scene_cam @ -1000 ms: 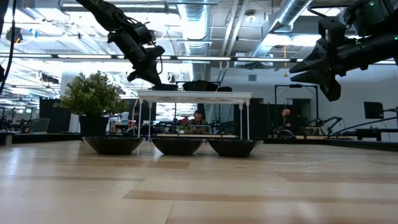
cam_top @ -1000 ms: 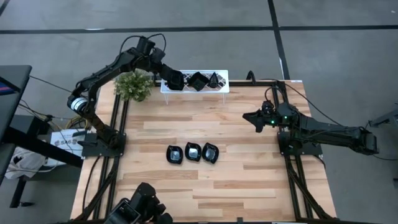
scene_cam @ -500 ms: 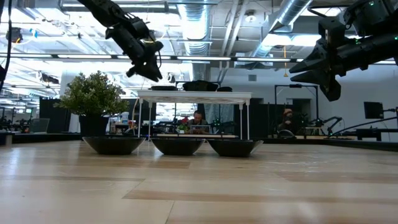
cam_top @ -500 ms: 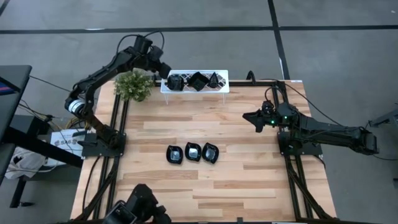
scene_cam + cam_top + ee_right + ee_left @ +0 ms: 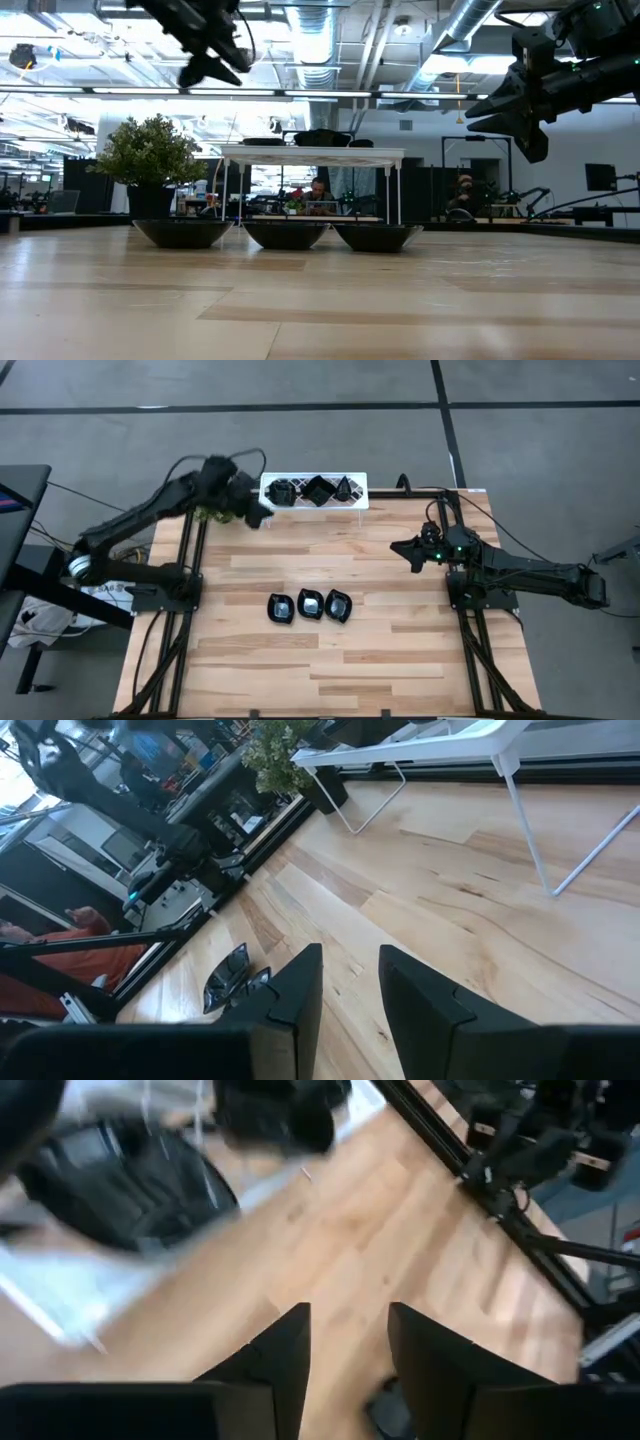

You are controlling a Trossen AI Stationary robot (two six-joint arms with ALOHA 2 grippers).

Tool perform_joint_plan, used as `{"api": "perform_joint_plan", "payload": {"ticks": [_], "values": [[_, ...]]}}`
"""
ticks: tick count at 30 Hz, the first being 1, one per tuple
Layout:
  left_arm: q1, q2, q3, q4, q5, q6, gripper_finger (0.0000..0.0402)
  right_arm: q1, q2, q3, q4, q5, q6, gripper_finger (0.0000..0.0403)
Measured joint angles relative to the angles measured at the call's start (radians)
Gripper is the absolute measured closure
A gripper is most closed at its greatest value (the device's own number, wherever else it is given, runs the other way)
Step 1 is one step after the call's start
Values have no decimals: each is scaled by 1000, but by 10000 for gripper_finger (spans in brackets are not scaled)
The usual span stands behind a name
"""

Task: Pick & Place Mini shaped plates
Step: Stack the leaf-shaped plate on top of the leaf-shaped plate on the shelf

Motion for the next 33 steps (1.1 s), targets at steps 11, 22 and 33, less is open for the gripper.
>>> {"api": "perform_joint_plan", "payload": {"ticks": [11, 22, 33], "values": [[-435, -263, -331, 43, -234, -538, 280, 0, 0, 0, 0, 0, 0, 305], [-739, -168, -526, 174, -348, -950, 281, 0, 0, 0, 0, 0, 0, 305], [-819, -37, -553, 184, -388, -1131, 281, 0, 0, 0, 0, 0, 0, 305]]}}
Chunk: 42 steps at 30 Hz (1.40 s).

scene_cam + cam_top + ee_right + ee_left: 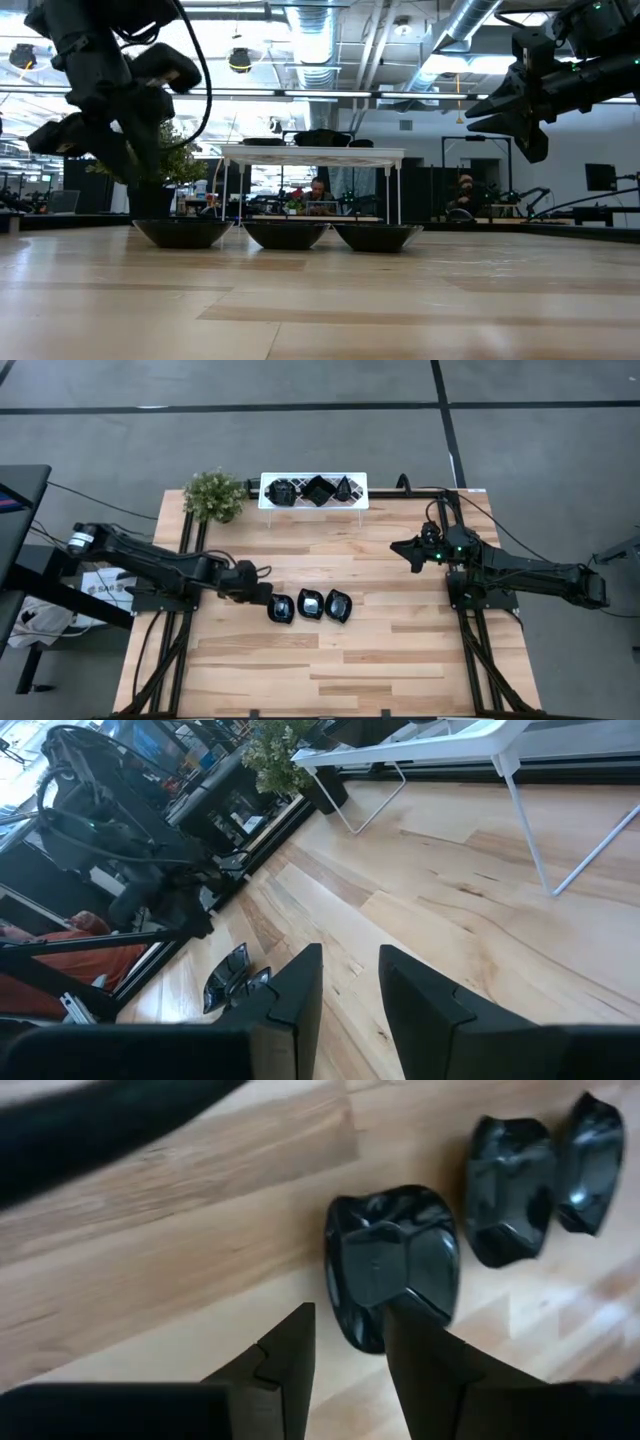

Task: Pick & Place Mini shaped plates
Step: Stack the leaf-shaped plate on top of the leaf-shaped plate on the shelf

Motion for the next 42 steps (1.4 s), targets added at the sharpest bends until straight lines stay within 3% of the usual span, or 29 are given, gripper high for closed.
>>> {"api": "perform_joint_plan", "payload": {"ticks": [10, 26, 42], "values": [[-7, 125, 0, 88, -6, -15, 281, 0, 0, 0, 0, 0, 0, 305], [20, 215, -44, 187, -35, -15, 281, 0, 0, 0, 0, 0, 0, 305], [38, 224, -49, 239, -30, -15, 285, 0, 0, 0, -1, -1, 0, 305]]}}
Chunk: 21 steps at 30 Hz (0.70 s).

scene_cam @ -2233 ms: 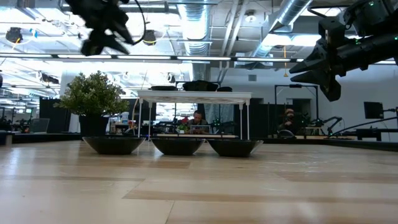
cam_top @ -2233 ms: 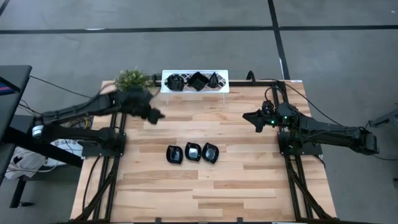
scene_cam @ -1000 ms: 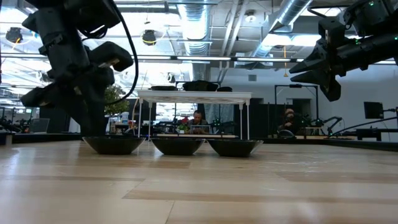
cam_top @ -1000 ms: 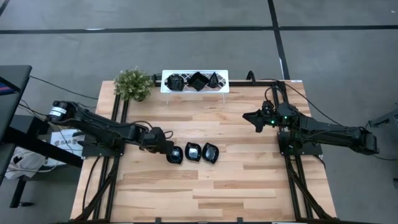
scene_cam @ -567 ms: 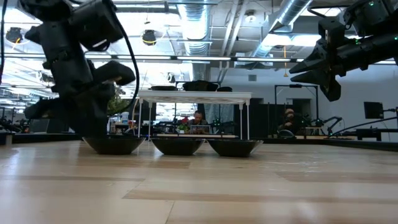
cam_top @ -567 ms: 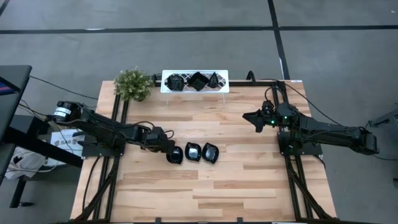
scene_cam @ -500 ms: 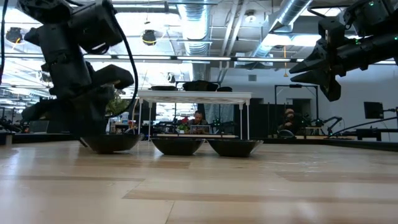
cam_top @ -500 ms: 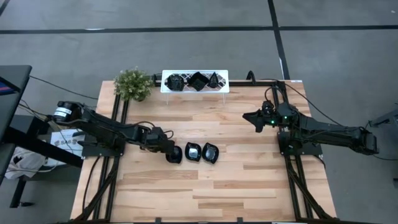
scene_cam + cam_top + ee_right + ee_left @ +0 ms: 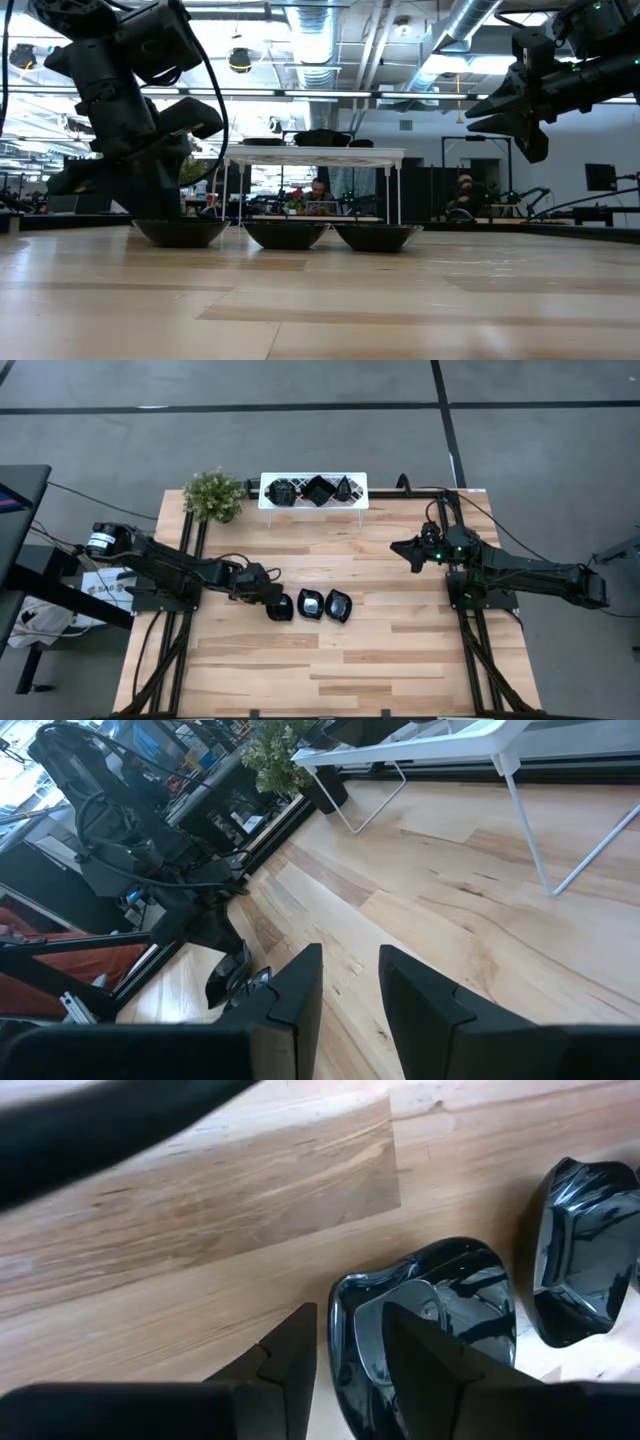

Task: Pick & Place Mini shaped plates
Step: Stack the leaf-shaped plate on top of the leaf-shaped plate on the shelf

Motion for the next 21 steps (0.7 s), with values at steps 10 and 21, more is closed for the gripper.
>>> {"api": "perform_joint_plan", "payload": {"ticks": [10, 21], "values": [[-5, 42, 0, 8, 37, -30, 317, 0, 0, 0, 0, 0, 0, 305], [-5, 7, 0, 11, 42, -19, 394, 0, 0, 0, 0, 0, 0, 305]]}}
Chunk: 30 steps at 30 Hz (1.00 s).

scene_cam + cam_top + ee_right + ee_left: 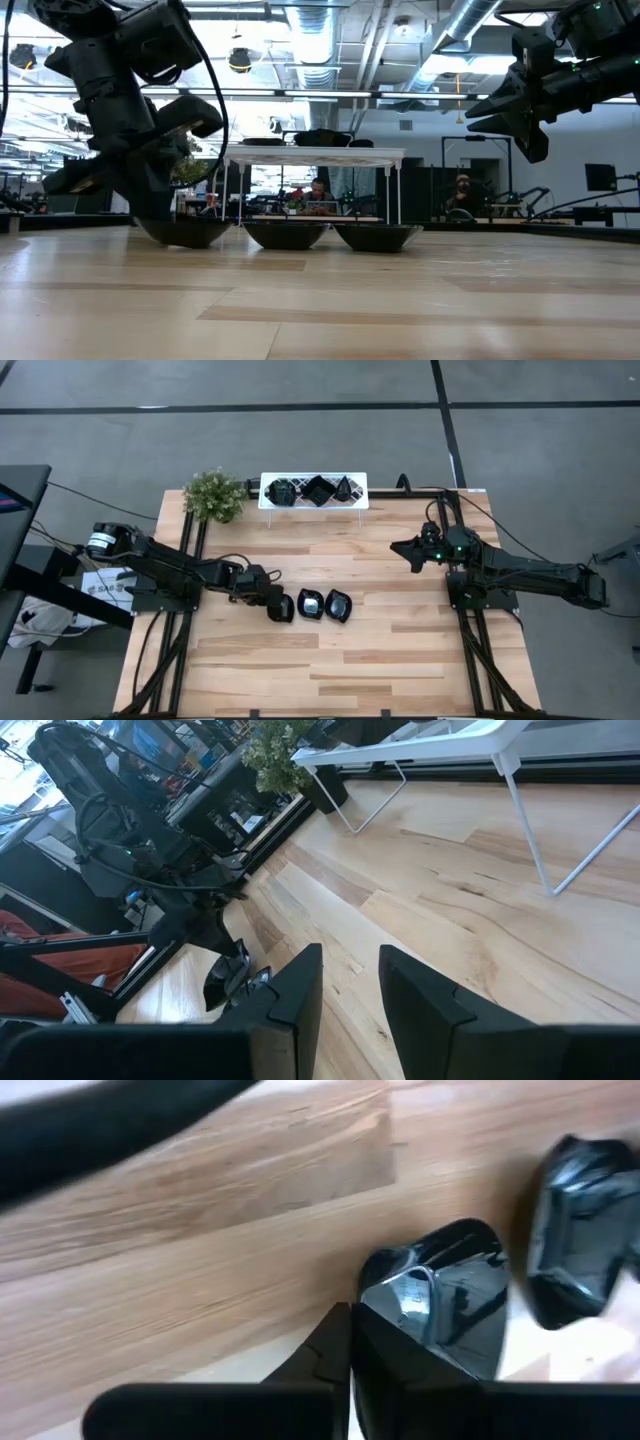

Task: Pick & Place Mini shaped plates
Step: Stack the leaf-shaped plate on top of the leaf-shaped plate on the shelf

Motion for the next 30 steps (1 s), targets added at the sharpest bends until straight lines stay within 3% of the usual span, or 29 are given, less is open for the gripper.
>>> {"api": "perform_joint_plan", "payload": {"ticks": [7, 14, 20, 24, 30], "values": [[23, -139, 0, -20, -15, 40, 395, 0, 0, 0, 0, 0, 0, 305], [65, -435, 1, -19, -15, 267, 396, 0, 0, 0, 0, 0, 0, 305], [130, -633, 2, -14, -77, 351, 397, 0, 0, 0, 0, 0, 0, 305], [213, -661, 15, -16, -65, 410, 397, 0, 0, 0, 0, 0, 0, 305], [358, -574, 154, -14, 18, 580, 397, 0, 0, 0, 0, 0, 0, 305]]}}
